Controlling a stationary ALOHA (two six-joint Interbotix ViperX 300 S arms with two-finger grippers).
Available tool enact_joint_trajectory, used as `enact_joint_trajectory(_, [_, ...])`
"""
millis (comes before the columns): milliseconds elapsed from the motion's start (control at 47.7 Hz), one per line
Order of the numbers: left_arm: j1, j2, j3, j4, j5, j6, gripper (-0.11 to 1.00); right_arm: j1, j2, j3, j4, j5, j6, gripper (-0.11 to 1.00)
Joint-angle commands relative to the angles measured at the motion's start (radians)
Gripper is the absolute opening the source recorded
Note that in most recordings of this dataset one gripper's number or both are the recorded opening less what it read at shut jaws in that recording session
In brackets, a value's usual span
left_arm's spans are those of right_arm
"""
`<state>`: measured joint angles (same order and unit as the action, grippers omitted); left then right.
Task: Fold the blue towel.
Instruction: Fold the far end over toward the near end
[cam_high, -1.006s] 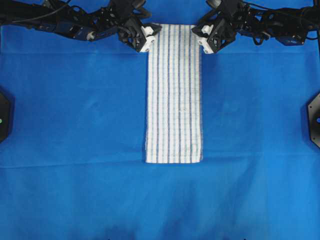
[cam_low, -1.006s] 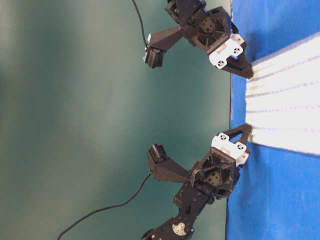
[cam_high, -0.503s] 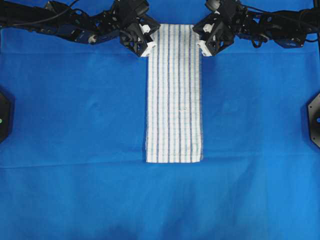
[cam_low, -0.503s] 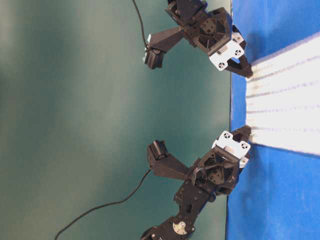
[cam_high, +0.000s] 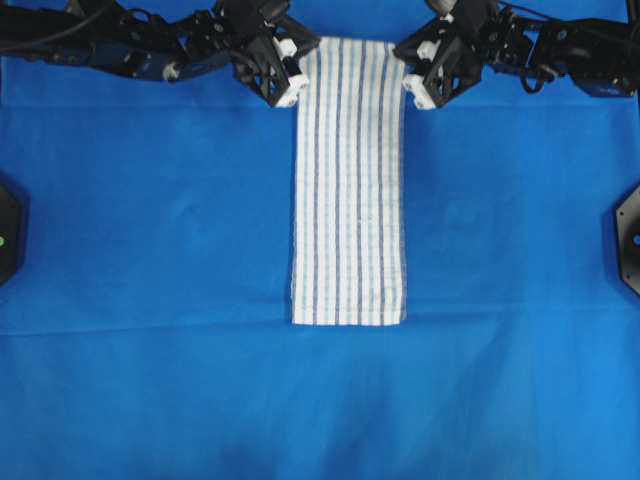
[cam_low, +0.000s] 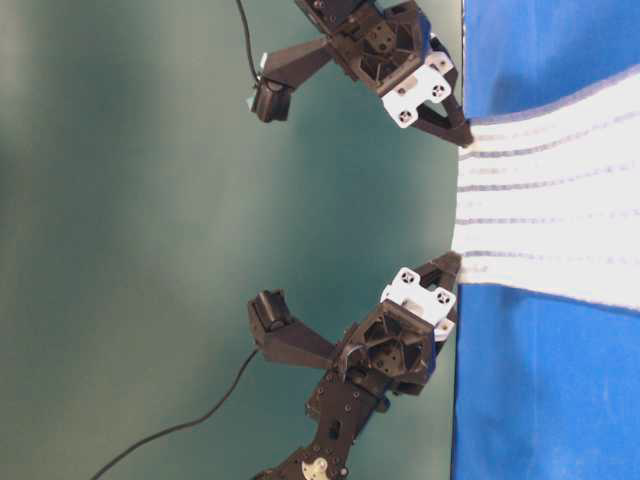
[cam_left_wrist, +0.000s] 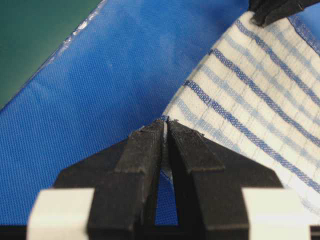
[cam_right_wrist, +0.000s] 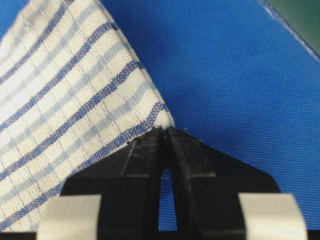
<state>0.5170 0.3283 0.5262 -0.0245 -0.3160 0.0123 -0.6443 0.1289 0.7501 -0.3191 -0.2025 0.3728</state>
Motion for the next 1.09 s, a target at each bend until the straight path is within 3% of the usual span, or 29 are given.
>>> enact_joint_trajectory(0, [-0.005,-0.04,0.002,0.0,-0.003,0.002,0.02,0.0,-0.031,-0.002,0.003,-0.002,-0.002,0.05])
enact_joint_trajectory(189, [-0.067,-0.063,0.041,0.0,-0.002,0.0,0.02,0.058,-0.071,0.032,0.006,-0.002,0.003,0.05])
enact_joint_trajectory(461, [-0.225,-0.184,0.166,0.0,0.031,-0.008,0.02,0.224,-0.17,0.14,0.021,-0.002,0.006,0.05])
enact_joint_trajectory(838, [-0.505,-0.225,0.204,-0.002,0.061,-0.046,0.02,0.529,-0.236,0.204,0.115,0.023,0.008,0.05])
enact_joint_trajectory(1069, [-0.617,-0.229,0.186,-0.002,0.117,-0.115,0.02,0.661,-0.233,0.202,0.183,0.051,0.008,0.05])
